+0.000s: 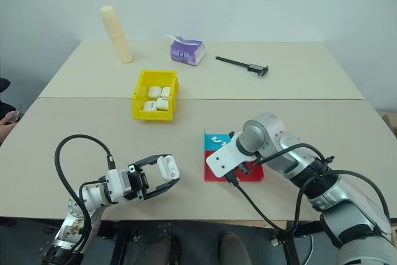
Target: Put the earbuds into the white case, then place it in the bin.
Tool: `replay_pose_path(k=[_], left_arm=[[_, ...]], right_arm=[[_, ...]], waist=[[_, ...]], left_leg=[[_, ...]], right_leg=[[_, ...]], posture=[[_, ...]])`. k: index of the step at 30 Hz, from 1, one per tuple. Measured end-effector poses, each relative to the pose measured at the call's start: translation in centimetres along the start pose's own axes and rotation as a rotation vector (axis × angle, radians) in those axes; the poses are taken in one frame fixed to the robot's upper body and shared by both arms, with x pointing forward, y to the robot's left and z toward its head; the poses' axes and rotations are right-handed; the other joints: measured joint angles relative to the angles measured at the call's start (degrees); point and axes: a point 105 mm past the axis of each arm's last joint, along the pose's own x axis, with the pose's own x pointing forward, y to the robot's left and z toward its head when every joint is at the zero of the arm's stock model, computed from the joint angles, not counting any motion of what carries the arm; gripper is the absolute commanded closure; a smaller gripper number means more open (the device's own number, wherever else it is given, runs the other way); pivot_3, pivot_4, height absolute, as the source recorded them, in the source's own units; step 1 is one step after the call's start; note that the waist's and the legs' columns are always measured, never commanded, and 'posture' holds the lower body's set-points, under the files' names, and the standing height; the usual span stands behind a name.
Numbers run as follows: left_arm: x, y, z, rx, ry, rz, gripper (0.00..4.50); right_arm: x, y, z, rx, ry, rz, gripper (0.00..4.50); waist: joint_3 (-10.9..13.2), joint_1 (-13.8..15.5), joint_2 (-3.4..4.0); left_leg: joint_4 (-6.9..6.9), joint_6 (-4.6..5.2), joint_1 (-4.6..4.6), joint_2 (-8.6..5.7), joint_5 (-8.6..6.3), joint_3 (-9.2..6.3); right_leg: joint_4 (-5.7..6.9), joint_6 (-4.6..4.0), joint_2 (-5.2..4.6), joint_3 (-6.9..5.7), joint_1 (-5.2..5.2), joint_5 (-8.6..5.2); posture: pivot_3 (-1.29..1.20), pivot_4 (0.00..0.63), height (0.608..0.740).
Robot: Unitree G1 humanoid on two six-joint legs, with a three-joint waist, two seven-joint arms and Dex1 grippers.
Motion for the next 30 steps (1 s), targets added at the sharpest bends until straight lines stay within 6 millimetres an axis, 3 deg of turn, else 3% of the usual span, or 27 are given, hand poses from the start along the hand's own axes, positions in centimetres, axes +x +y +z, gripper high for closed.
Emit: replay_pose_path(k=[1, 17, 22, 25, 30], left_arm=[[0.0, 0.0, 0.0, 0.0, 0.0, 0.001, 1.71], [0.1, 0.1, 0.1, 0.008, 0.003, 0.006, 1.71], [0.8, 0.9, 0.9, -0.005, -0.034, 0.031, 1.71], [1.9, 2.2, 2.9, -0.01, -0.119, 0.051, 1.71], [2.7, 2.8, 5.5, -0.092, -0.238, 0.017, 1.71]], right_arm=[[0.0, 0.0, 0.0, -0.002, -0.001, -0.003, 3.6], [-0.1, -0.1, -0.1, -0.011, 0.008, -0.027, 3.76], [-0.4, 0.4, 1.0, 0.058, -0.073, -0.041, 3.76], [-2.6, -0.6, 2.2, 0.147, -0.179, -0.134, 3.76], [-9.0, -2.4, 2.5, 0.305, -0.37, -0.364, 3.76]], waist=[[0.0, -0.01, 0.0], [-0.01, 0.02, -0.01], [0.0, 0.04, -0.01], [0.0, 0.09, -0.02], [0.0, 0.03, -0.02]], left_leg=[[0.0, 0.0, 0.0, 0.0, 0.0, 0.0], [-0.01, 0.0, 0.01, 0.0, 0.0, 0.0], [-0.01, 0.0, -0.05, 0.0, 0.0, -0.03], [-0.01, 0.0, -0.08, 0.0, 0.0, -0.17], [-0.02, 0.0, -0.07, 0.0, -0.01, -0.36]], right_leg=[[0.0, 0.0, 0.0, 0.0, 0.0, 0.0], [-0.01, -0.01, 0.0, 0.0, 0.01, -0.01], [0.0, -0.01, -0.01, 0.0, -0.04, 0.0], [0.01, 0.0, 0.0, -0.01, -0.04, 0.0], [-0.03, 0.0, -0.01, 0.0, -0.02, 0.0]], posture=[[0.0, 0.15, 0.74], [0.0, 0.15, 0.74], [0.0, 0.15, 0.74], [0.0, 0.15, 0.74], [0.0, 0.15, 0.74]])
